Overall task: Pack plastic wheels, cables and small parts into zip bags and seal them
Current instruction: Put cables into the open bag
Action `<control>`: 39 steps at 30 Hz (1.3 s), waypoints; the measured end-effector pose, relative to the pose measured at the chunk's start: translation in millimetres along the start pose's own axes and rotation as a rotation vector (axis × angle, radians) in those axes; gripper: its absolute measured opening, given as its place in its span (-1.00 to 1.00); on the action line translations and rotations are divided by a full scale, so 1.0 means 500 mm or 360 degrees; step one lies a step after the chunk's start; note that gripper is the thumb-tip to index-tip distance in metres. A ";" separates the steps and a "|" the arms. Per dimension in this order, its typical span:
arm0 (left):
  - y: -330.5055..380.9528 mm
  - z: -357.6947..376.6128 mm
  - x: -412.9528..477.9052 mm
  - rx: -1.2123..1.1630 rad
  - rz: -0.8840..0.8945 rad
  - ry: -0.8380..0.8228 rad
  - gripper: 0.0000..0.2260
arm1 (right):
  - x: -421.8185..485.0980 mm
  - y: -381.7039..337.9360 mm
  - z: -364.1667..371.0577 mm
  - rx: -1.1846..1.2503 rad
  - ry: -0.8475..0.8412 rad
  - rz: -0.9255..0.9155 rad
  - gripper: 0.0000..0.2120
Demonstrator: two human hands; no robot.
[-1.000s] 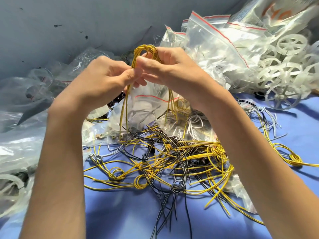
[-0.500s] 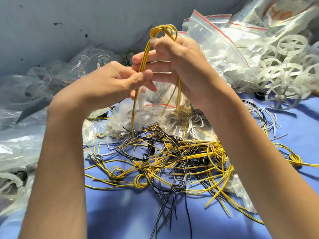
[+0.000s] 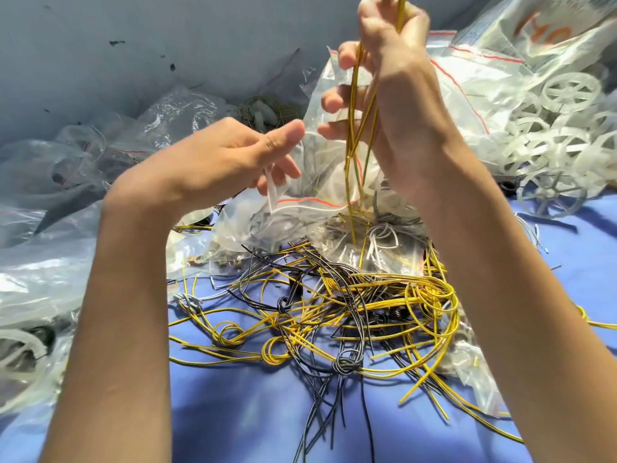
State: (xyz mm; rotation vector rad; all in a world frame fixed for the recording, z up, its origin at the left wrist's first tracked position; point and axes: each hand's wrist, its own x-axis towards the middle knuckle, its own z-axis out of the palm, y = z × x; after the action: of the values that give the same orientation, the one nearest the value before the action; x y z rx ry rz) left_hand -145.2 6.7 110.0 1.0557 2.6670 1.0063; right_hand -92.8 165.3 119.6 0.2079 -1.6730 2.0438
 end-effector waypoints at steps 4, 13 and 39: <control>0.000 0.001 -0.002 -0.0004 0.0042 0.0038 -0.57 | 0.001 -0.003 -0.013 -0.0444 -0.0071 -0.0102 -0.61; -0.008 0.000 -0.003 0.0182 0.0060 0.0146 -0.74 | -0.019 -0.019 -0.075 -0.2010 -0.1124 0.0407 -0.70; 0.053 0.023 -0.003 0.0101 0.0317 0.0261 -0.59 | -0.001 0.077 -0.025 -0.2035 -0.0939 -0.0069 -0.82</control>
State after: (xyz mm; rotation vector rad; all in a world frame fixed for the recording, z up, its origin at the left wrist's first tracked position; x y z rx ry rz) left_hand -125.2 26.3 117.0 1.3295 2.7823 1.0935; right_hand -107.8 172.0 82.7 0.3888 -2.9056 0.5522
